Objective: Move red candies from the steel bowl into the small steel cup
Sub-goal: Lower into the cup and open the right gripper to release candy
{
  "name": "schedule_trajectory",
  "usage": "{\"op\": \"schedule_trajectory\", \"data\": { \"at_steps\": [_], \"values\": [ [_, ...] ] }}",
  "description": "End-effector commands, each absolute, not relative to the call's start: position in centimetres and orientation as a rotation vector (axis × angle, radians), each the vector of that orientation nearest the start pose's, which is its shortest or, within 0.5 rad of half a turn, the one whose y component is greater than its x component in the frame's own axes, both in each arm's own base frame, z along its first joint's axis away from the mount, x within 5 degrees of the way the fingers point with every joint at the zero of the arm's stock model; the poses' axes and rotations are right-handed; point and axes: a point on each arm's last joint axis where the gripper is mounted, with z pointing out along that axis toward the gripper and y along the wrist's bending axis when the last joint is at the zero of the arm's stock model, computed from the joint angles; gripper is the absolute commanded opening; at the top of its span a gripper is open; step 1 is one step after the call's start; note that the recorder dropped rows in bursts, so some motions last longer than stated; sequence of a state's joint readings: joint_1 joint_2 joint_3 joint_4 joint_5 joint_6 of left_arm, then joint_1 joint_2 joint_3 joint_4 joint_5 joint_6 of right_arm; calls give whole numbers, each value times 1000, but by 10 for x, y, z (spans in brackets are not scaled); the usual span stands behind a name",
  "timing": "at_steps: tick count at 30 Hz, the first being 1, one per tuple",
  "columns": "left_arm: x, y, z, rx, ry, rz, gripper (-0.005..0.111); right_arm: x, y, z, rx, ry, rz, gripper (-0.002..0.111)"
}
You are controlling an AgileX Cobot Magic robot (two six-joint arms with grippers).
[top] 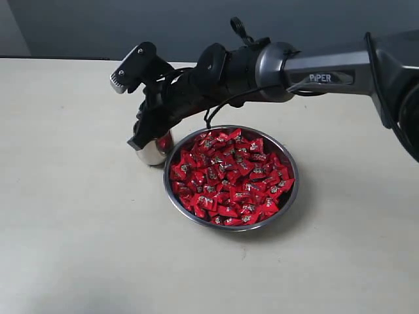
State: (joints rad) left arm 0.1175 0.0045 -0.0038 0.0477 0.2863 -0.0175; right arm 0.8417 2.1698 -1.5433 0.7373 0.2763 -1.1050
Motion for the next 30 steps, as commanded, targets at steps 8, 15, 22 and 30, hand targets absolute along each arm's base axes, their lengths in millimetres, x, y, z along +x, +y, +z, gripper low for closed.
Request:
{"op": "schedule_trajectory", "data": {
  "at_steps": [8,15,22,30],
  "values": [
    [54,8,187,-92,1767,114,0,307,369,168,-1478,1844,434,-1],
    [54,8,187,-92,1767,114,0,307,368,168,-1491,1836,422,-1],
    [54,8,187,-92,1767,114,0,307,368,167,-1493,1837,422,-1],
    [54,8,187,-92,1767,114,0,305,367,178,-1503,1818,419,-1]
  ]
}}
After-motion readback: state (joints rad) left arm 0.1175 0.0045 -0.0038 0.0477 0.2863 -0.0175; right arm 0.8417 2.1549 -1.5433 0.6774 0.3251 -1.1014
